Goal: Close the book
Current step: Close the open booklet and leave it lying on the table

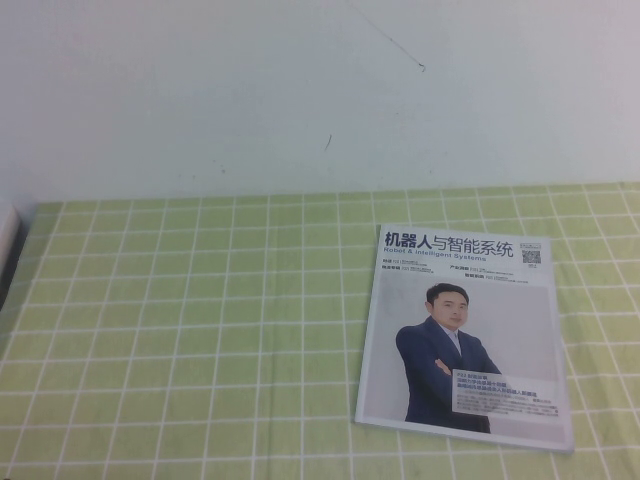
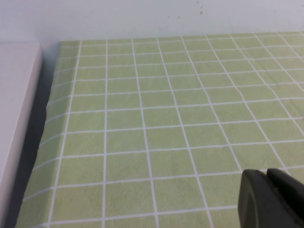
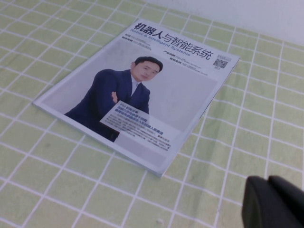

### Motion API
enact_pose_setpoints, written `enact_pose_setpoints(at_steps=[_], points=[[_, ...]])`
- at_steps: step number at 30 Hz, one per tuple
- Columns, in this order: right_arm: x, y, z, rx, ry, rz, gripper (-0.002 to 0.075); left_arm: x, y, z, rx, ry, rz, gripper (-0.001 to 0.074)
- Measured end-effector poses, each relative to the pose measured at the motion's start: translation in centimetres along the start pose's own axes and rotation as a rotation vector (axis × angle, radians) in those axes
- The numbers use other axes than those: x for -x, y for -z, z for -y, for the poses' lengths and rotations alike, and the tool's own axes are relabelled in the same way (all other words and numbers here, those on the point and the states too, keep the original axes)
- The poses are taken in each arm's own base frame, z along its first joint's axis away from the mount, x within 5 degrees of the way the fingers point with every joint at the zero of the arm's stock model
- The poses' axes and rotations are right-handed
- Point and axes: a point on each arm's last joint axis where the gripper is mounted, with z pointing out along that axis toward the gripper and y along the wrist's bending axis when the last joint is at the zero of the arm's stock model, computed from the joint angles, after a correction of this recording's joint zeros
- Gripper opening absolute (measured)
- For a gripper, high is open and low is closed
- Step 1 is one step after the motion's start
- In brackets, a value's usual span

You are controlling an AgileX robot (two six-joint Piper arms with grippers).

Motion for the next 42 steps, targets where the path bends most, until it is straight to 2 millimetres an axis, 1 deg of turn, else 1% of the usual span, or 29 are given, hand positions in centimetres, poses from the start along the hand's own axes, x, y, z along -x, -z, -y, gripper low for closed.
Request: enact_pose_setpoints(at_steps=[8,10,14,17,19,21,23,25,28,36,42], points=[[0.0,0.0,0.0,0.000,0.000,0.001,-0.0003,0.0,0.0,0.0,0.000,0.000,0.000,-0.0004],[-0.2,0.0,0.0,-0.012,0.008,0.026,-0.0003,0.0,0.0,0.0,0.000,0.000,0.000,-0.0004],[-0.8,0.4,0.2,-0.098,0.064,0.095,-0.0003,0.0,0.0,0.0,-0.001,0.002,0.000,-0.0004],[-1.6,0.3,0.4,-0.198,0.067,0.156,-0.0003,0.0,0.0,0.0,-0.001,0.002,0.000,-0.0004],[-2.4,-0.4,0.6,-0.251,0.059,0.189,-0.0003,0.0,0.0,0.0,-0.001,-0.001,-0.001,-0.0004],[-3.5,-1.6,0.9,-0.275,0.057,0.198,-0.0003,0.0,0.0,0.0,-0.001,0.000,-0.001,-0.0004],[-4.8,-3.0,1.0,-0.288,0.055,0.191,-0.0003,0.0,0.0,0.0,-0.001,0.001,-0.001,-0.0004],[-6.5,-4.4,1.1,-0.292,0.013,0.183,-0.0003,0.0,0.0,0.0,-0.001,0.001,-0.001,-0.0004],[-7.8,-5.1,1.0,-0.285,-0.044,0.138,-0.0003,0.0,0.0,0.0,-0.001,0.001,-0.001,-0.0004],[-7.9,-5.1,1.1,-0.287,-0.119,0.139,-0.0003,0.0,0.0,0.0,-0.001,0.001,-0.001,-0.0004],[-7.9,-5.1,1.2,-0.304,-0.139,0.139,-0.0003,0.0,0.0,0.0,-0.001,0.001,-0.001,-0.0004]])
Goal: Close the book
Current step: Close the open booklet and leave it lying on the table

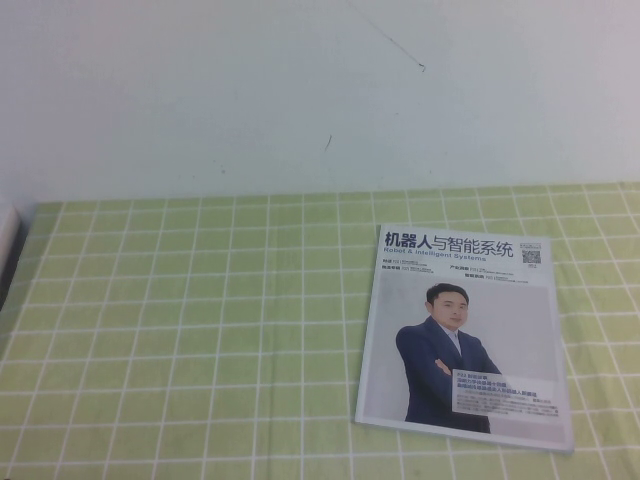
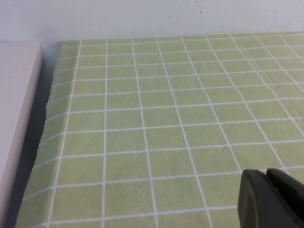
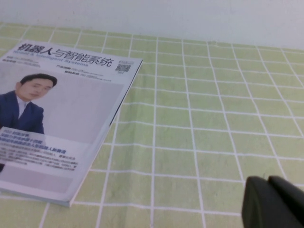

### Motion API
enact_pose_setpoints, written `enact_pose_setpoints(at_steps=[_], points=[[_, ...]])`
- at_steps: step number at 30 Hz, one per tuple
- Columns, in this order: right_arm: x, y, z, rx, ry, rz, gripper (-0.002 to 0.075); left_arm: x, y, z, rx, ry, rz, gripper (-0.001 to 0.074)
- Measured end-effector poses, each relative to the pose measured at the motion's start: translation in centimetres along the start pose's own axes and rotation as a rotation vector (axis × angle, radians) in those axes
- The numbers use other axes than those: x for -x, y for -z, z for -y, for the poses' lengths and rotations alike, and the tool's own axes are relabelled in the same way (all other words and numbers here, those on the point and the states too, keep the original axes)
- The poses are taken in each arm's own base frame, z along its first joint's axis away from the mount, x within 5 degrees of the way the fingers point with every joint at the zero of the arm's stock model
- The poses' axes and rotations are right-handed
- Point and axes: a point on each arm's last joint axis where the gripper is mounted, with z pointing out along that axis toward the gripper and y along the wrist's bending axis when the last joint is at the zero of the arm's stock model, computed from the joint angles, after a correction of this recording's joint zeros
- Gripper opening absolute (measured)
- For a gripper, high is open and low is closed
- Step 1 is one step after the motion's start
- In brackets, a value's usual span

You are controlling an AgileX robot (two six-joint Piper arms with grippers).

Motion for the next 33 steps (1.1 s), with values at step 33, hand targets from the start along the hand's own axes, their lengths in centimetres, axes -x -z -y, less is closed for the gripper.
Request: enact_pose_setpoints(at_steps=[33], points=[[-0.01,0.00,0.06,-0.007,0.010,-0.001,-0.0003,0.01,0.01,0.00,0.000,0.002,0.002,-0.0004]])
